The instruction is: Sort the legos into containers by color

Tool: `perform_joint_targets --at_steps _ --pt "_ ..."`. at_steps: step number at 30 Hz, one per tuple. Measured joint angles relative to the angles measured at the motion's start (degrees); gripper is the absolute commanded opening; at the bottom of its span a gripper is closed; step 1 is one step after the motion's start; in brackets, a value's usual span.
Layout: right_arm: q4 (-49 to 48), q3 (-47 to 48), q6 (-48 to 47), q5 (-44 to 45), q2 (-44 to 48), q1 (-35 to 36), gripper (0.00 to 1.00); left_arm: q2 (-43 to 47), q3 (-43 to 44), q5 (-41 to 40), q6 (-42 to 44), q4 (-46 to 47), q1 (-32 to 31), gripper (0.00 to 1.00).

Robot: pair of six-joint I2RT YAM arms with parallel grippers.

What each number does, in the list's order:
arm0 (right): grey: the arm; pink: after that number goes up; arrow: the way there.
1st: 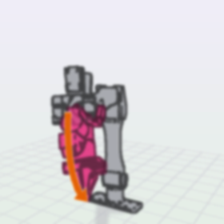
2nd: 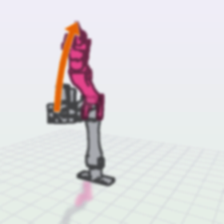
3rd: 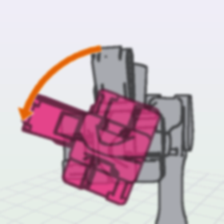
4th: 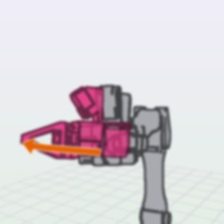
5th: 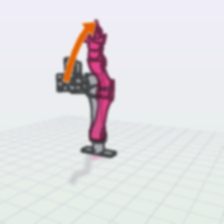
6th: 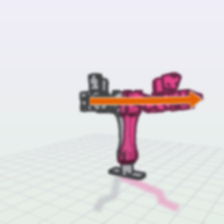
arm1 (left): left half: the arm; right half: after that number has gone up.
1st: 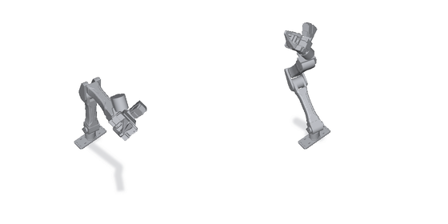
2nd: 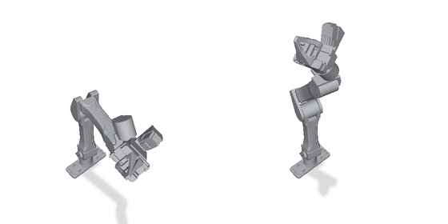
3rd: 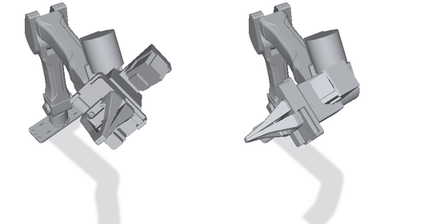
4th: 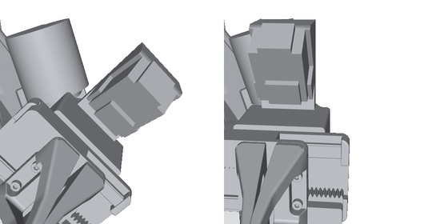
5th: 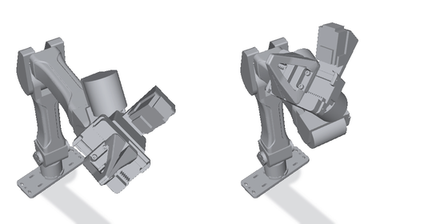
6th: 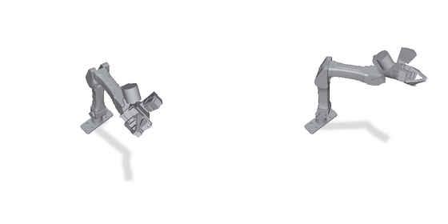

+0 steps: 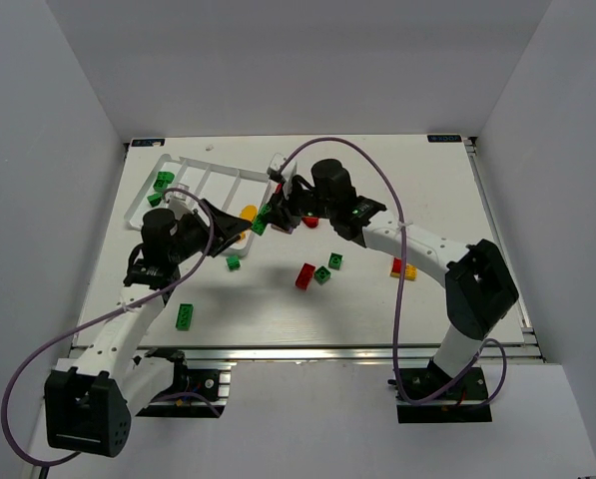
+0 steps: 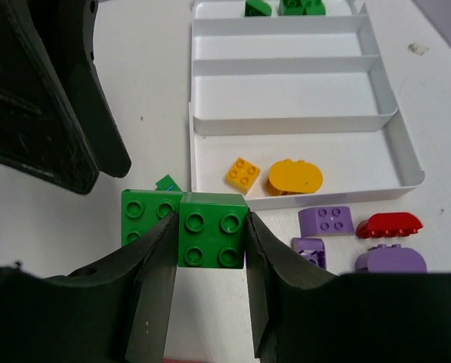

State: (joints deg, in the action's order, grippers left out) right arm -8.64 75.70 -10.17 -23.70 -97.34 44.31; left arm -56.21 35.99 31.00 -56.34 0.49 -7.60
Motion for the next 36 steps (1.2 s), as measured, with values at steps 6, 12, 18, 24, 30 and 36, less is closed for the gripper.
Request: perform_joint_targets --at_steps 6,12,18,24,30,36 --pt "3.2 1.6 0.1 -0.2 -1.0 0.9 0.0 -1.8 1.1 -2.4 5.3 -3.8 -5.6 0.74" --pt "4.3 2.7 0.1 -0.9 -1.1 1.2 0.0 -3.5 1.6 -5.0 8.1 -4.6 -9.4 0.7" --pt "4.8 2.7 0.1 -1.9 -1.1 1.2 0.0 -4.4 2.1 -7.3 10.3 -5.7 -10.2 0.69" --pt "5.4 2.7 0.1 -3.0 -1.1 1.2 0.0 -4.3 2.8 -8.2 12.0 -5.6 -10.2 0.64" --pt "5.6 2.7 0.0 -3.5 -1.1 1.2 0.0 -4.5 3.2 -7.8 12.8 -4.7 -10.2 0.55" --pt "5.8 2.6 0.0 -3.5 -1.1 1.2 0.0 -5.5 3.2 -5.7 12.5 -2.3 -10.2 0.35"
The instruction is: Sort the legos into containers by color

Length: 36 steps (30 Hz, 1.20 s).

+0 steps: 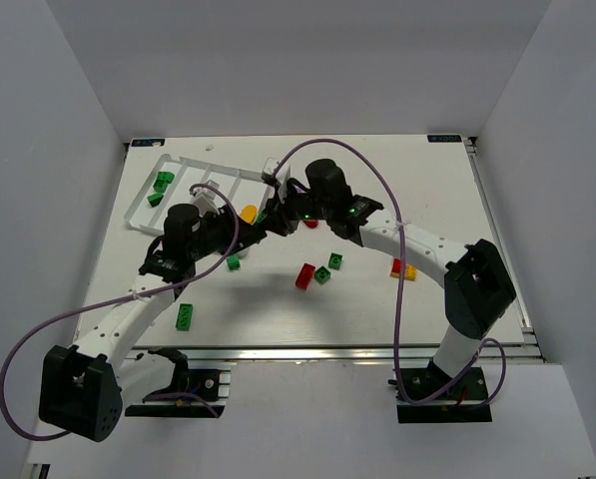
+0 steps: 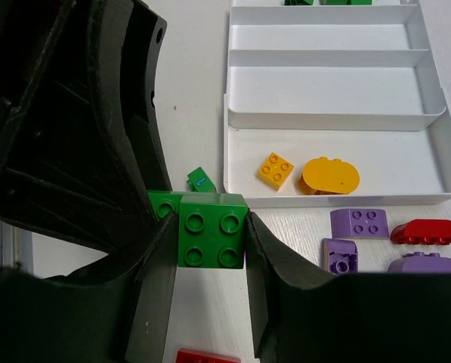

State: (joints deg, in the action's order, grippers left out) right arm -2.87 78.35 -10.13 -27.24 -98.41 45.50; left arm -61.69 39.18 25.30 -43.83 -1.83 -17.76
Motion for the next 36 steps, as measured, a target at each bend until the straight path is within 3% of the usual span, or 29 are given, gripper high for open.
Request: perform_joint_targets --at_steps 3,5,12,19,25,29,36 --pt "0.0 0.0 -0.1 0.0 0.0 0.0 0.0 0.0 0.0 0.8 -0.3 1.0 0.0 0.25" --pt "-0.1 0.0 -0.1 0.0 0.0 -0.1 0.0 -0.2 0.0 0.6 -0.7 1.3 0.1 0.12" --pt "-0.1 0.0 0.1 0.2 0.0 -0.2 0.0 -0.7 0.0 0.7 0.4 0.2 0.1 0.02" --pt "-0.7 -0.4 0.8 0.3 0.0 -0.7 0.0 -2.5 3.2 -2.0 4.8 -9.7 1.7 0.0" --pt "-1.9 -2.7 1.4 0.7 1.0 -1.8 0.0 -6.4 8.5 -6.5 8.0 -19.1 11.4 0.0" --pt "-3.0 -4.5 2.0 1.2 2.2 -3.1 0.0 -12.1 17.4 -12.3 10.0 -24.1 16.9 0.0" --pt "-4.5 -7.6 2.2 1.1 4.3 -5.7 0.0 -22.7 26.5 -20.1 12.1 -23.3 22.8 0.0"
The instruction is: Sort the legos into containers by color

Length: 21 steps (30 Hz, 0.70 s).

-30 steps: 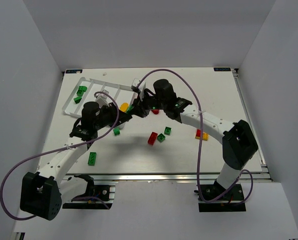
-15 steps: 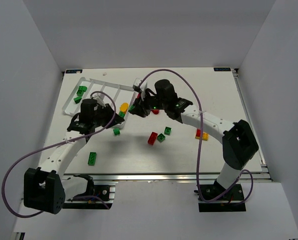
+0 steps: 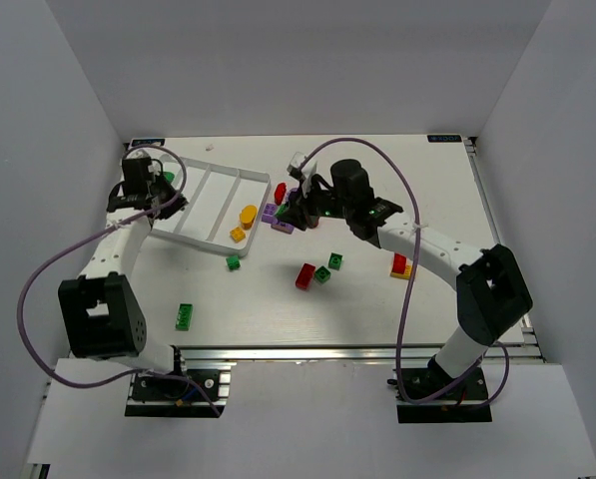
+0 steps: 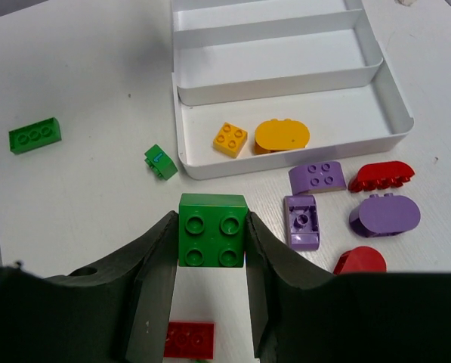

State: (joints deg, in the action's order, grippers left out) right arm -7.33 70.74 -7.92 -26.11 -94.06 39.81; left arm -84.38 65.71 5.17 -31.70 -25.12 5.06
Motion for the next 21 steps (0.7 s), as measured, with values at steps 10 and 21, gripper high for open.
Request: perform_joint_targets --at_steps 10,21 --pt "-1.4 -3.2 0.0 -1.3 1.8 -3.0 0.0 -15.8 10.6 -3.1 -1.4 1.3 10.0 0.07" --pt "-2.3 -3.2 0.2 -2.5 1.8 -4.5 0.0 -26.4 19.8 -2.4 -7.5 5.0 13.1 0.15"
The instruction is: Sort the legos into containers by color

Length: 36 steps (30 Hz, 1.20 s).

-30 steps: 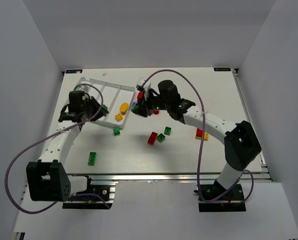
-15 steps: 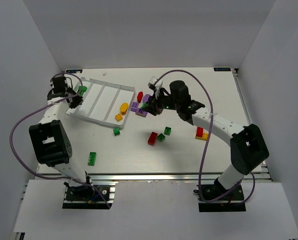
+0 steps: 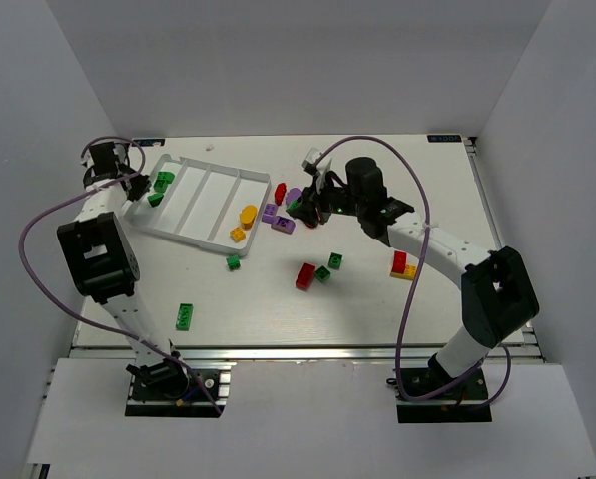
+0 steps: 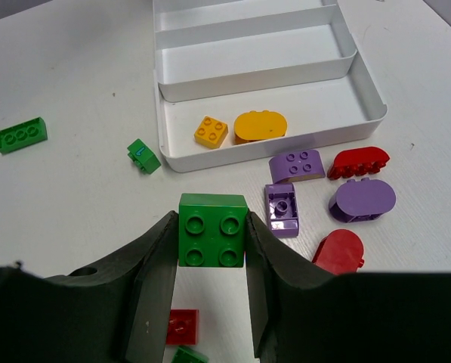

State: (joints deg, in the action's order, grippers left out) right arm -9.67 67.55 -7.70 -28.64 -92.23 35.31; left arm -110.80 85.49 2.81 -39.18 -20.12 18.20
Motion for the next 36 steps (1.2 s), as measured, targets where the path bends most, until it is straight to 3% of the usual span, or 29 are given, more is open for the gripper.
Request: perform_joint_targets --at_steps 9,15,18,26,30,36 --pt "-0.8 0.0 0.0 -0.5 0.0 -1.1 0.0 -8.8 5.2 4.3 -4.3 1.5 0.1 0.25" --pt "-0.8 0.0 0.0 -0.7 0.0 -1.7 0.0 -11.4 7.9 6.0 -5.8 1.7 0.1 0.48" --pt "-0.8 0.0 0.1 -0.7 0.0 -1.9 0.0 -11.8 9.2 6.3 -6.3 1.7 0.1 0.52" --pt "-0.8 0.0 0.1 -1.2 0.0 -1.9 0.0 -11.8 10.3 6.6 -6.3 1.4 0.1 0.53" --pt "-0.7 0.0 -0.6 -3.1 0.0 -1.9 0.0 -10.9 9.5 7.3 -6.3 1.9 0.1 0.48" --pt "1.2 0.0 -5.8 -13.9 0.0 -2.3 0.0 -0.3 -2.3 10.0 -6.1 4.3 0.1 0.48"
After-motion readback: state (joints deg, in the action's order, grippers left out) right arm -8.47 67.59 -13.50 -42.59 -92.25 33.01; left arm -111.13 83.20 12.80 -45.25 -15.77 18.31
